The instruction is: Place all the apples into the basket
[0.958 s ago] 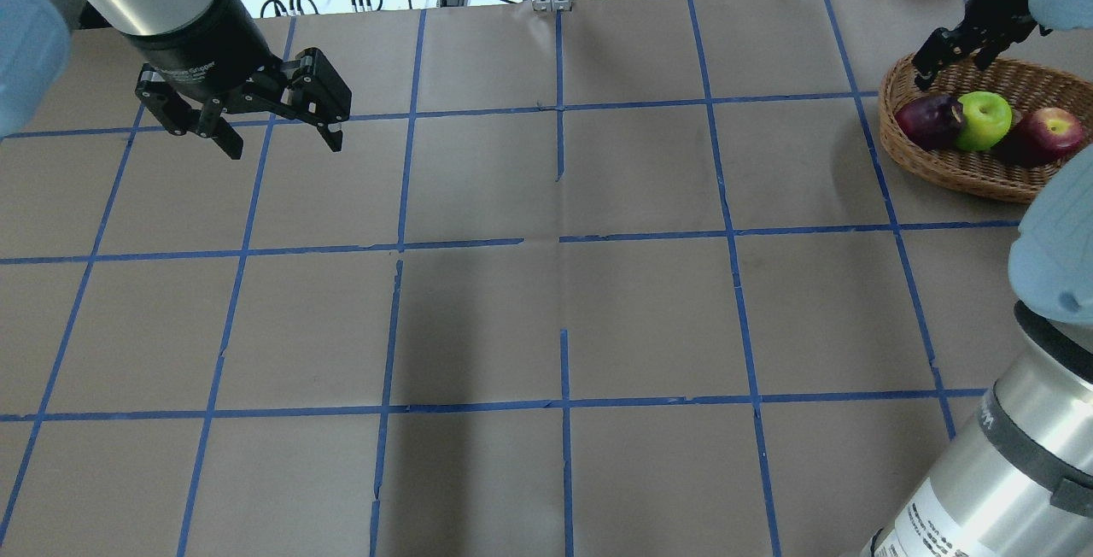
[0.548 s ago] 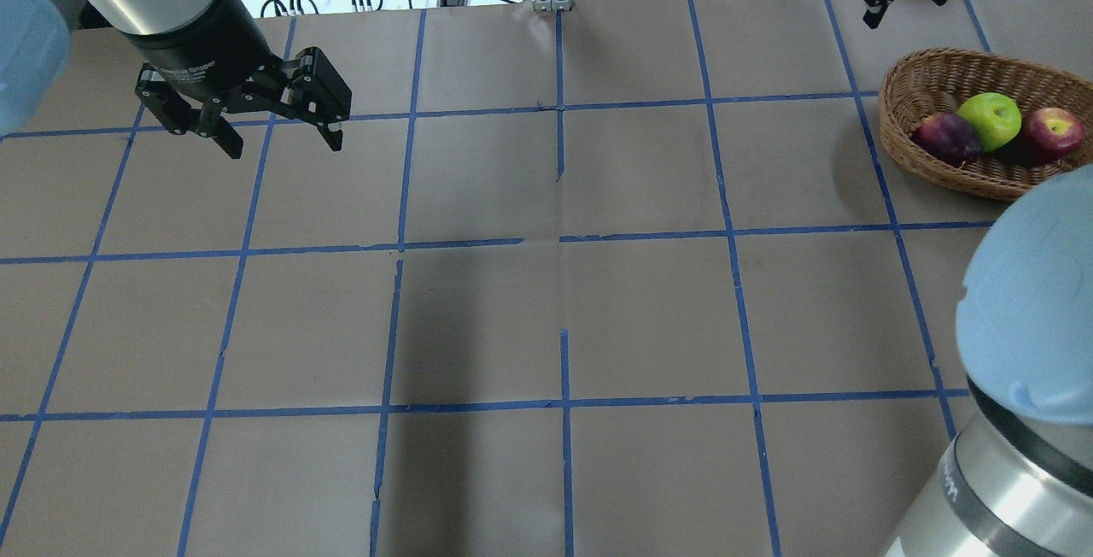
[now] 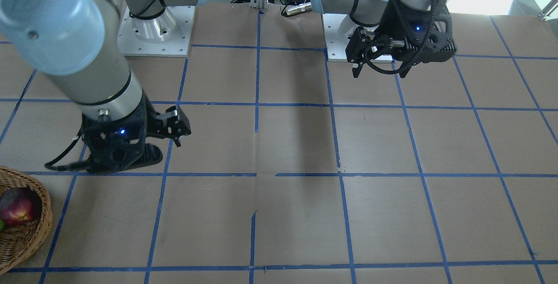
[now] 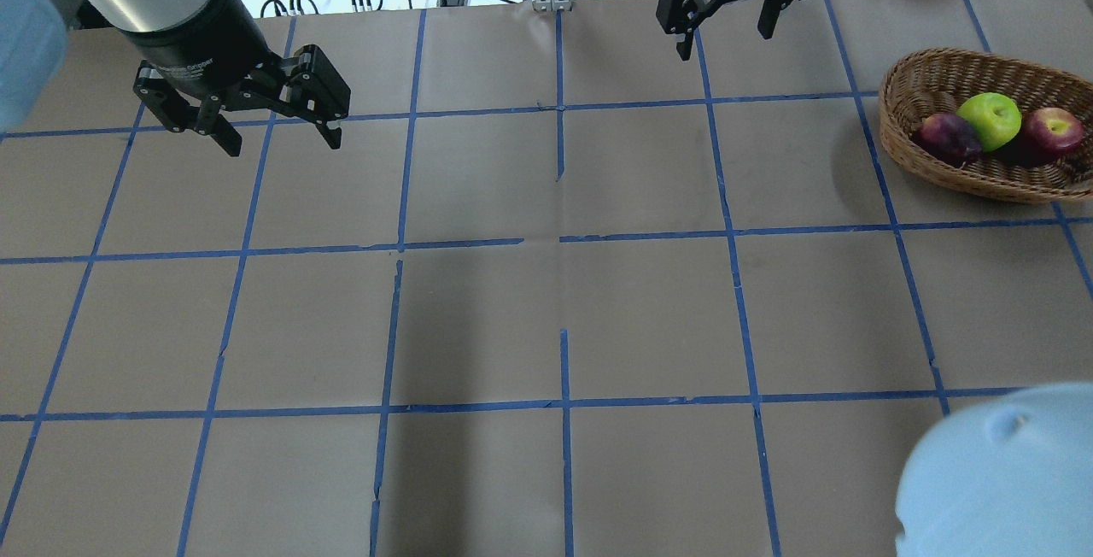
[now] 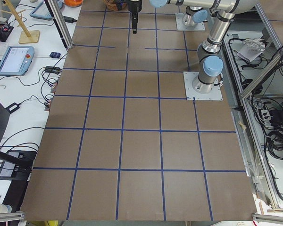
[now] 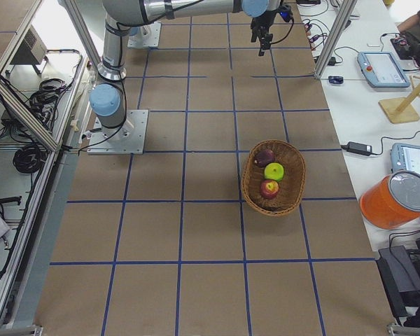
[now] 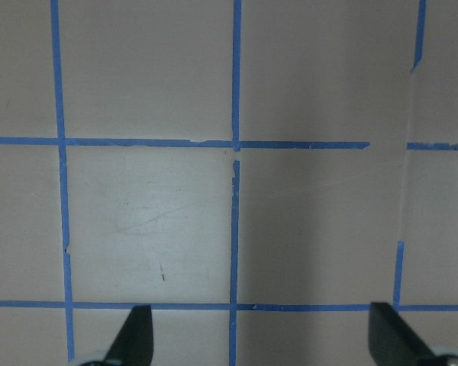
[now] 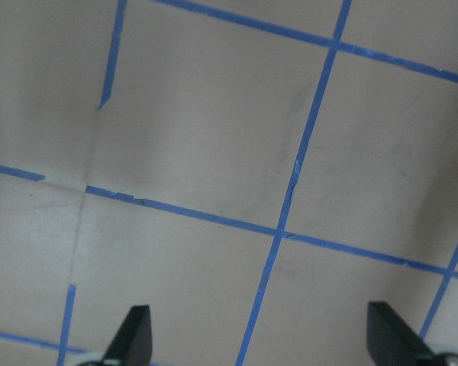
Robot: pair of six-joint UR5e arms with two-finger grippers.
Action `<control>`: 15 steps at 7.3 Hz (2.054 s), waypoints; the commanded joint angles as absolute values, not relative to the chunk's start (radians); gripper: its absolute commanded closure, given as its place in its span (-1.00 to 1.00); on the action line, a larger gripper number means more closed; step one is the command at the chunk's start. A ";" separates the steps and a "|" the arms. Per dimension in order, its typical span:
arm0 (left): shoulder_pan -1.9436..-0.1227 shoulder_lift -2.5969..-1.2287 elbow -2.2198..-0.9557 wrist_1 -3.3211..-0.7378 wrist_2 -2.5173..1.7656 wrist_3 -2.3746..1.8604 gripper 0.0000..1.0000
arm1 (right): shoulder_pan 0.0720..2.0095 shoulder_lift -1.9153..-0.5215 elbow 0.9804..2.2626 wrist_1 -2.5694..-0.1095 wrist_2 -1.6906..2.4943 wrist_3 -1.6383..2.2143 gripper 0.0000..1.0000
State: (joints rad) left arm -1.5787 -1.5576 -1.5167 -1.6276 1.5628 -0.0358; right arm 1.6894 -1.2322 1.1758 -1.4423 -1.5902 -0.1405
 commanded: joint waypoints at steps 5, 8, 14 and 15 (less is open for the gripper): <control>-1.578 -1.557 -1.519 -1.628 1.563 -0.035 -1.00 | 1.552 -1.509 1.537 -1.692 -1.605 -0.181 -1.00; -1.578 -1.555 -1.517 -1.628 1.563 -0.037 -1.00 | 1.552 -1.505 1.520 -1.619 -1.580 -0.183 -1.00; -1.580 -1.557 -1.514 -1.628 1.562 -0.037 -1.00 | 1.552 -1.500 1.534 -1.614 -1.551 -0.183 -1.00; -1.580 -1.557 -1.514 -1.628 1.562 -0.037 -1.00 | 1.552 -1.502 1.534 -1.614 -1.549 -0.183 -1.00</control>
State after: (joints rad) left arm -1.5801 -1.5570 -1.5142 -1.6275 1.5616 -0.0368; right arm 1.5524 -1.5012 1.5326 -1.6113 -1.5501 -0.1820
